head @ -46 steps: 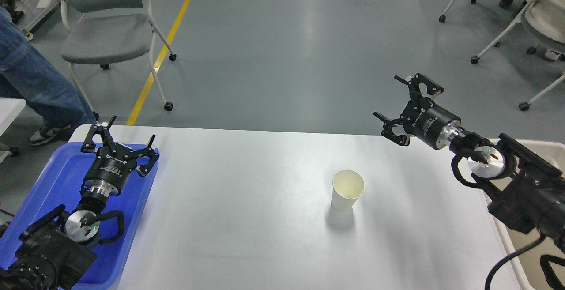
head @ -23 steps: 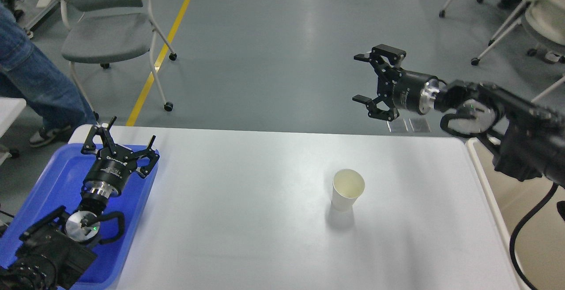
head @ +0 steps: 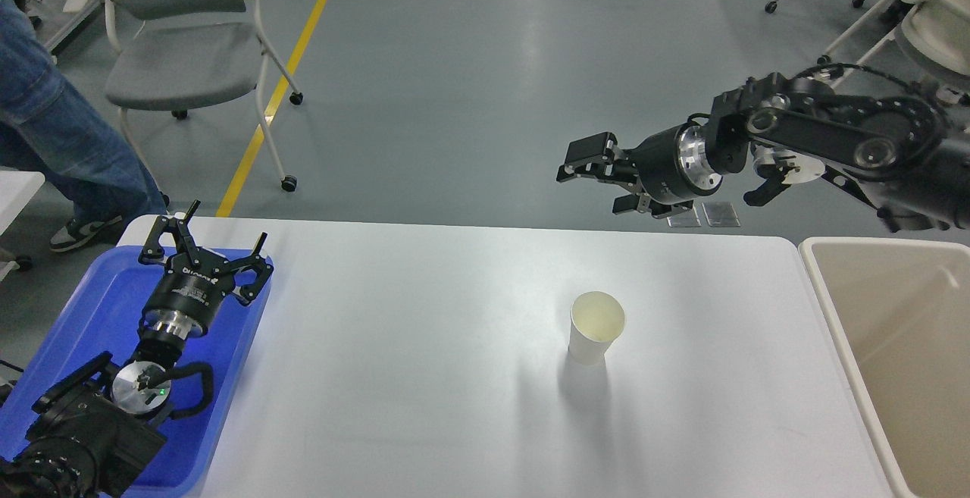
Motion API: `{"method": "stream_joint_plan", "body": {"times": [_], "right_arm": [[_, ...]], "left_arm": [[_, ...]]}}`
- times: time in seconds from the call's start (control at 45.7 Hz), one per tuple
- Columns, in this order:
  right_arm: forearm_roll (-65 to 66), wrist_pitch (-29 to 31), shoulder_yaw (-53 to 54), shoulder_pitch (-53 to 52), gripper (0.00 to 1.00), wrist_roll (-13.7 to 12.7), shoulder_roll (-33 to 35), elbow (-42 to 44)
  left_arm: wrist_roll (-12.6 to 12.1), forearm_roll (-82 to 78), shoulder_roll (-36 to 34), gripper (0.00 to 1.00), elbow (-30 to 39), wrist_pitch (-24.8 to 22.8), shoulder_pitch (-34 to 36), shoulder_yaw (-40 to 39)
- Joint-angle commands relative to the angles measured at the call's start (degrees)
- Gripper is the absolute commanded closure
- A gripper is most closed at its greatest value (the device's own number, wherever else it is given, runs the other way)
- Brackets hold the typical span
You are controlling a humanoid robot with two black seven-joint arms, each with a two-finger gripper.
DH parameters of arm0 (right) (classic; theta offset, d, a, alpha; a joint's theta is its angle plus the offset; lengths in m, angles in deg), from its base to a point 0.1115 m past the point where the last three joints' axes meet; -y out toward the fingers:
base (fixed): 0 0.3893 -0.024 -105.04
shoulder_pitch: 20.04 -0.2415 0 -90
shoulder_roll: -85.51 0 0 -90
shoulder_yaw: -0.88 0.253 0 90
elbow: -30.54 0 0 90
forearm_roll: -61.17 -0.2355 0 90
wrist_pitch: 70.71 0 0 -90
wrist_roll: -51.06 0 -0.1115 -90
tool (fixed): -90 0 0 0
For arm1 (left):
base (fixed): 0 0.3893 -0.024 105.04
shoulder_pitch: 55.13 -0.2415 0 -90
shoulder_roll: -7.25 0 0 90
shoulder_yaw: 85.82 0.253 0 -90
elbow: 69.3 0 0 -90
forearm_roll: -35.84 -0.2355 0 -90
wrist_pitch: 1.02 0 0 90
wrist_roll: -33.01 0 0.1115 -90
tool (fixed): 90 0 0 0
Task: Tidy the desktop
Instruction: 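Lift the right gripper and move it over the white paper cup, then close the right gripper on the rim of the white cup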
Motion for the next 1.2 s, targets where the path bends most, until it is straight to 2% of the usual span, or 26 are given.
{"method": "stream_joint_plan", "body": {"times": [0.0,0.241,0.503,0.962,1.181], "right_arm": [[6.43,1.52,-11.44,-3.24,0.0,-0.93,-2.73,-2.93],[8.72,1.43,-17.16,-1.39,0.0,-1.02,-7.83,-1.61],[10.83,1.26,-19.71,3.09,0.0,-0.93,-12.4,4.71],[12.94,0.91,-19.62,7.48,0.0,-0.84,-13.19,8.41],[14.07,-0.23,-19.62,10.73,0.02,0.12,-14.16,11.48]], "left_arm": [[-0.04,0.0,0.0,0.0,0.0,0.0,0.0,0.0],[0.05,0.0,0.0,0.0,0.0,0.0,0.0,0.0],[-0.03,0.0,0.0,0.0,0.0,0.0,0.0,0.0],[-0.03,0.0,0.0,0.0,0.0,0.0,0.0,0.0],[0.05,0.0,0.0,0.0,0.0,0.0,0.0,0.0]]}}
